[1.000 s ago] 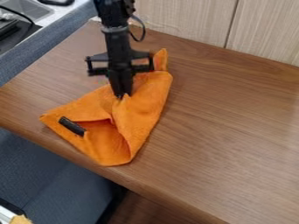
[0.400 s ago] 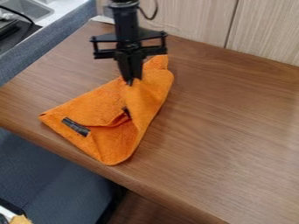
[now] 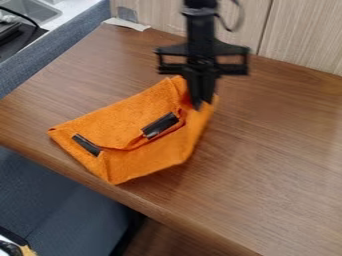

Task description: Unfold the cloth from left to right

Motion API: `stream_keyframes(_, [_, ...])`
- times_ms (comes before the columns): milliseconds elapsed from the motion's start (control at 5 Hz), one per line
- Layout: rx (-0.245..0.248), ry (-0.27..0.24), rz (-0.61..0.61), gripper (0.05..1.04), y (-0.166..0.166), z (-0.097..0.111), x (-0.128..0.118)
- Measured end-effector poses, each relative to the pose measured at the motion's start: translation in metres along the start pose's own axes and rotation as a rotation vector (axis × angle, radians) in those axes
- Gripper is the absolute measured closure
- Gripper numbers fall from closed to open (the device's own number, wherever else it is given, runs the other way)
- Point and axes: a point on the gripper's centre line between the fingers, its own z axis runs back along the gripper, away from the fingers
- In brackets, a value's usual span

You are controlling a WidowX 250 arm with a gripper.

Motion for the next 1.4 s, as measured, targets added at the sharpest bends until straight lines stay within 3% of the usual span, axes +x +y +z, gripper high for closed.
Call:
stream_keyframes(200, [0.003, -0.007, -0.061, 0.996, -0.024, -0.011, -0.008])
stream_keyframes(600, [0.061, 0.053, -0.126, 0.960, -0.038, -0.064, -0.015])
stream_keyframes(800, [0.076, 0.068, -0.135, 0.772, -0.042, -0.070, -0.019])
stream_keyframes(1200, [0.099, 0.076, -0.150, 0.184, -0.044, -0.073, -0.026])
stream_keyframes(1400, [0.106, 0.085, -0.141, 0.077, -0.039, -0.071, -0.031])
